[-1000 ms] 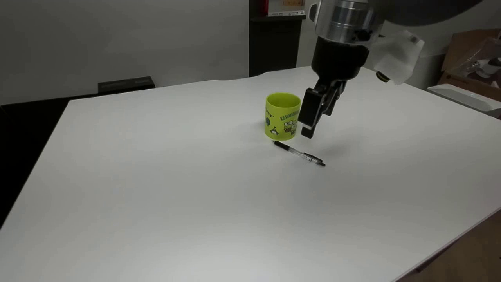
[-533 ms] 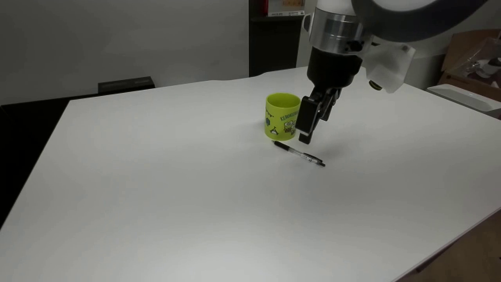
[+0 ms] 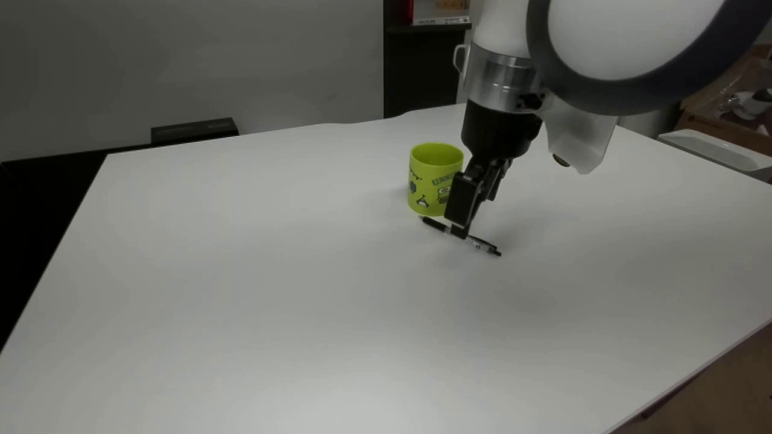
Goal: Place the pen in the mug
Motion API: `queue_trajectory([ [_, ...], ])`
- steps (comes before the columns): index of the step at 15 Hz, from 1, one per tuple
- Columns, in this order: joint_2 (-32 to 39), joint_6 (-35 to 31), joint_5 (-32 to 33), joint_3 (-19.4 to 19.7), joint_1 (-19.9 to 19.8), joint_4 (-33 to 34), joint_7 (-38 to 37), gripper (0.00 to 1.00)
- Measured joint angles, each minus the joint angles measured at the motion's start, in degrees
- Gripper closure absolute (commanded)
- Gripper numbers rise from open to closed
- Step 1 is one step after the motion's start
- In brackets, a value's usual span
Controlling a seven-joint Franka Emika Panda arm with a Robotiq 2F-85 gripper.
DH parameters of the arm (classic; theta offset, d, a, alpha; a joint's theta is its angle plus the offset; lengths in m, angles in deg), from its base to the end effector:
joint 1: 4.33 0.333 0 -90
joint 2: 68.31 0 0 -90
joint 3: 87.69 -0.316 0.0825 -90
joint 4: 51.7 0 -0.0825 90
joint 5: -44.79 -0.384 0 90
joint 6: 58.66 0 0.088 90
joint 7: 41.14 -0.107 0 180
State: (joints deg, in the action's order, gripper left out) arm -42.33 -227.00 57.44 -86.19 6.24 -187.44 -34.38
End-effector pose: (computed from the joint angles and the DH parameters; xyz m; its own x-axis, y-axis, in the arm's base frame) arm 0.5011 0.0935 0.1455 0.8747 0.4753 0.0954 0.4677 -0.8791 0.0918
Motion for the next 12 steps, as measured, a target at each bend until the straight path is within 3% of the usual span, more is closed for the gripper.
queue_trajectory([
  [6,4.4,-5.1,0.8,7.1,6.1,2.0,-4.3,0.0],
  [11,8.0,-6.0,-0.3,7.8,7.0,3.6,-5.3,0.0],
  [12,8.6,-6.0,-0.6,7.5,7.0,3.8,-5.3,0.25],
])
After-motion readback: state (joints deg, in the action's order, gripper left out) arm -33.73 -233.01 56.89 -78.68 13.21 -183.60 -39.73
